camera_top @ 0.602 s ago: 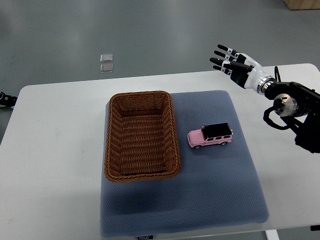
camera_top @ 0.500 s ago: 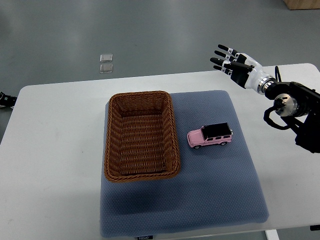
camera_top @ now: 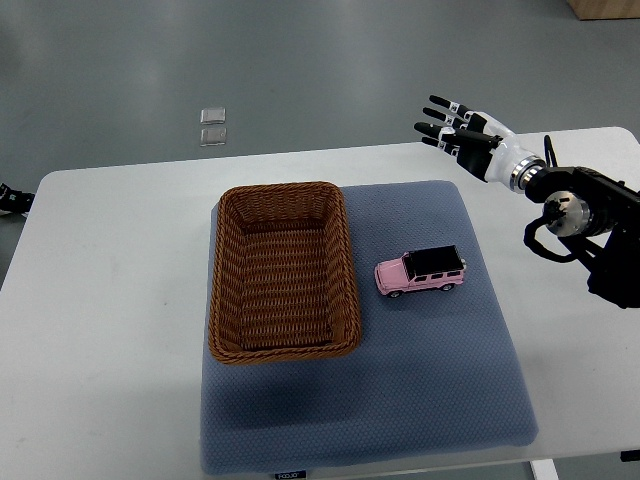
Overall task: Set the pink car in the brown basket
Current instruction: 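Move the right hand toward the pink toy car, then lower the right hand over the pink car and close fingers around it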
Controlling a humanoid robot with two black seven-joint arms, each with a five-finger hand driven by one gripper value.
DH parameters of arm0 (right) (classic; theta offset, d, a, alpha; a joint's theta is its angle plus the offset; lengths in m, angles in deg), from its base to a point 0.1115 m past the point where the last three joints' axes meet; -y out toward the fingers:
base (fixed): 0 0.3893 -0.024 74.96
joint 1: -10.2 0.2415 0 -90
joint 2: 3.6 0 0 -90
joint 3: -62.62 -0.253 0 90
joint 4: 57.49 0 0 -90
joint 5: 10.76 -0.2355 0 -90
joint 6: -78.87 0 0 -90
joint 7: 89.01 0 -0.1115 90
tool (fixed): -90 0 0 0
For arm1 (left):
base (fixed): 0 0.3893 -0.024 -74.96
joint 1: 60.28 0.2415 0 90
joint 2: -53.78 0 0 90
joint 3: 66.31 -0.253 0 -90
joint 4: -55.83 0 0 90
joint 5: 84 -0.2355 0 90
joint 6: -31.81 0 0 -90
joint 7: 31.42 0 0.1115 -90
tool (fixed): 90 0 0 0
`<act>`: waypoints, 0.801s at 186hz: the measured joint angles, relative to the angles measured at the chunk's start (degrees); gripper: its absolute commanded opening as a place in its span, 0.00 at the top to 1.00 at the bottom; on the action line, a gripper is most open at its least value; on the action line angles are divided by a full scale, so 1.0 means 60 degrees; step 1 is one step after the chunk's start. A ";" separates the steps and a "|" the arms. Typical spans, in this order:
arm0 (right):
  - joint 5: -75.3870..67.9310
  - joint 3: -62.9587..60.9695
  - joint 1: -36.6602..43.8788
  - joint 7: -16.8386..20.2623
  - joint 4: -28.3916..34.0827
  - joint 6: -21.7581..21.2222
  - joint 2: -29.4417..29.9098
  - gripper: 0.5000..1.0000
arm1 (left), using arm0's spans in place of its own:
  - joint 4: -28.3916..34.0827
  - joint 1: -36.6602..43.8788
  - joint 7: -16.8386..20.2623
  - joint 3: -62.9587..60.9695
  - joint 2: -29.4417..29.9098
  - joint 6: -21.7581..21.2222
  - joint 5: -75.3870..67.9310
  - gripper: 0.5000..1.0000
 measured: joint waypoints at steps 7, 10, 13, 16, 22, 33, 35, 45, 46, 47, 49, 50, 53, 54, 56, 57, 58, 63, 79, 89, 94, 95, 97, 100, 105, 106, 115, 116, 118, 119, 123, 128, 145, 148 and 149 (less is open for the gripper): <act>0.0066 0.0001 -0.0021 0.0000 0.0000 -0.0026 0.0006 0.17 | 0.0000 -0.0003 0.0000 0.0000 0.0000 0.0000 0.0000 0.00; 0.0094 0.0001 -0.0027 -0.0001 0.0000 -0.0036 0.0009 0.17 | -0.0001 -0.0003 0.0000 0.0000 0.0000 0.0000 0.0000 0.00; 0.0124 0.0001 -0.0034 -0.0004 0.0000 -0.0045 0.0013 0.17 | -0.0002 -0.0004 0.0000 0.0000 0.0000 0.0000 0.0000 0.00; 0.0154 0.0001 -0.0040 -0.0006 0.0001 -0.0055 0.0016 0.17 | -0.0003 -0.0004 0.0000 0.0001 0.0000 0.0000 0.0000 0.00; 0.0218 0.0000 -0.0053 -0.0010 0.0011 -0.0074 0.0019 0.17 | -0.0006 -0.0004 0.0000 0.0002 0.0000 0.0001 0.0000 0.00; 0.0336 -0.0005 -0.0075 -0.0062 0.0039 -0.0122 0.0021 0.17 | -0.0009 -0.0004 0.0000 0.0011 0.0000 0.0001 0.0000 0.00; 0.0356 -0.0005 -0.0079 -0.0080 0.0043 -0.0134 0.0021 0.17 | -0.0009 -0.0004 0.0000 0.0013 0.0000 0.0001 0.0000 0.00; 0.0495 -0.0005 -0.0104 -0.0214 0.0061 -0.0224 0.0021 0.17 | -0.0010 -0.0004 0.0000 0.0015 0.0000 0.0002 0.0000 0.00; 0.0512 -0.0005 -0.0106 -0.0229 0.0062 -0.0236 0.0021 0.17 | -0.0010 -0.0004 0.0000 0.0014 0.0000 0.0002 0.0000 0.00; 0.0530 -0.0005 -0.0108 -0.0244 0.0064 -0.0247 0.0021 0.17 | -0.0010 -0.0004 0.0000 0.0015 0.0000 0.0002 0.0000 0.00; 0.0571 -0.0005 -0.0113 -0.0275 0.0068 -0.0271 0.0021 0.17 | -0.0010 -0.0004 0.0000 0.0014 0.0000 0.0003 0.0000 0.00; 0.0593 -0.0005 -0.0115 -0.0291 0.0070 -0.0284 0.0021 0.17 | -0.0010 -0.0004 0.0000 0.0014 0.0000 0.0003 0.0000 0.00; 0.0668 -0.0005 -0.0123 -0.0342 0.0076 -0.0326 0.0021 0.17 | -0.0010 -0.0005 0.0000 0.0014 0.0000 0.0003 0.0000 0.00; 0.0696 -0.0005 -0.0126 -0.0360 0.0079 -0.0341 0.0020 0.17 | -0.0010 -0.0005 0.0000 0.0014 0.0000 0.0003 0.0000 0.00; 0.0785 -0.0003 -0.0134 -0.0414 0.0089 -0.0387 0.0016 0.17 | -0.0010 -0.0005 0.0000 0.0014 0.0000 0.0003 0.0000 0.00; 0.0817 -0.0002 -0.0137 -0.0431 0.0093 -0.0403 0.0014 0.17 | -0.0010 -0.0005 0.0000 0.0014 0.0000 0.0003 0.0000 0.00; 0.0851 -0.0001 -0.0140 -0.0449 0.0098 -0.0419 0.0011 0.17 | -0.0010 -0.0005 0.0000 0.0014 0.0000 0.0004 0.0000 0.00; 0.1042 0.0004 -0.0155 -0.0543 0.0127 -0.0504 -0.0014 0.17 | -0.0010 -0.0006 0.0000 0.0014 0.0000 0.0004 0.0000 0.00; 0.1938 0.0016 -0.0197 -0.0917 0.0261 -0.0765 -0.0122 0.17 | -0.0011 -0.0005 0.0000 0.0011 0.0000 0.0004 0.0000 0.00; 0.2627 0.0024 -0.0247 -0.1184 0.0328 -0.0852 -0.0164 0.17 | -0.0011 -0.0006 0.0000 0.0010 0.0000 0.0004 0.0000 0.00; 0.2954 0.0029 -0.0270 -0.1292 0.0353 -0.0871 -0.0184 0.17 | -0.0011 -0.0005 0.0000 0.0010 0.0000 0.0004 0.0000 0.00; 0.3022 0.0030 -0.0275 -0.1312 0.0358 -0.0874 -0.0189 0.17 | -0.0011 -0.0005 0.0000 0.0010 0.0000 0.0004 0.0000 0.00; 0.3222 0.0035 -0.0289 -0.1369 0.0373 -0.0880 -0.0208 0.17 | -0.0011 -0.0005 0.0000 0.0010 0.0000 0.0004 0.0000 0.00; 0.3419 0.0038 -0.0304 -0.1420 0.0388 -0.0884 -0.0229 0.17 | -0.0011 -0.0005 0.0000 0.0009 0.0000 0.0004 0.0000 0.00; 0.3745 0.0043 -0.0333 -0.1495 0.0413 -0.0887 -0.0272 0.17 | -0.0011 -0.0005 0.0000 0.0009 0.0000 0.0004 0.0000 0.00; 0.3809 0.0044 -0.0340 -0.1508 0.0419 -0.0887 -0.0281 0.17 | -0.0011 -0.0005 0.0000 0.0009 0.0000 0.0004 0.0000 0.00; 0.4451 0.0053 -0.0421 -0.1629 0.0514 -0.0888 -0.0381 0.17 | -0.0011 -0.0004 0.0000 0.0009 0.0000 0.0004 0.0000 0.00; 0.4514 0.0053 -0.0430 -0.1641 0.0528 -0.0888 -0.0392 0.17 | -0.0011 -0.0004 0.0000 0.0009 0.0000 0.0004 0.0000 0.00; 0.4636 0.0055 -0.0446 -0.1664 0.0560 -0.0889 -0.0414 0.17 | -0.0011 -0.0004 0.0000 0.0009 0.0000 0.0004 0.0000 0.00; 0.4696 0.0056 -0.0455 -0.1676 0.0576 -0.0889 -0.0425 0.17 | -0.0011 -0.0004 0.0000 0.0009 0.0000 0.0004 0.0000 0.00; 0.4941 0.0061 -0.0488 -0.1726 0.0657 -0.0889 -0.0474 0.17 | -0.0011 -0.0005 0.0000 0.0009 0.0000 0.0004 0.0000 0.00; 0.5306 0.0079 -0.0543 -0.1809 0.0809 -0.0889 -0.0564 0.17 | -0.0011 -0.0006 0.0001 0.0009 0.0000 0.0004 0.0000 0.00; 0.6464 0.0176 -0.0675 -0.2094 0.1427 -0.0842 -0.0952 0.17 | -0.0011 -0.0006 0.0000 0.0009 0.0000 0.0004 0.0000 0.00; 0.6664 0.0192 -0.0686 -0.2141 0.1539 -0.0829 -0.1025 0.17 | -0.0011 -0.0006 0.0000 0.0009 0.0000 0.0004 0.0000 0.00; 0.6731 0.0196 -0.0690 -0.2155 0.1576 -0.0825 -0.1049 0.17 | -0.0011 -0.0006 0.0000 0.0009 0.0000 0.0004 0.0000 0.00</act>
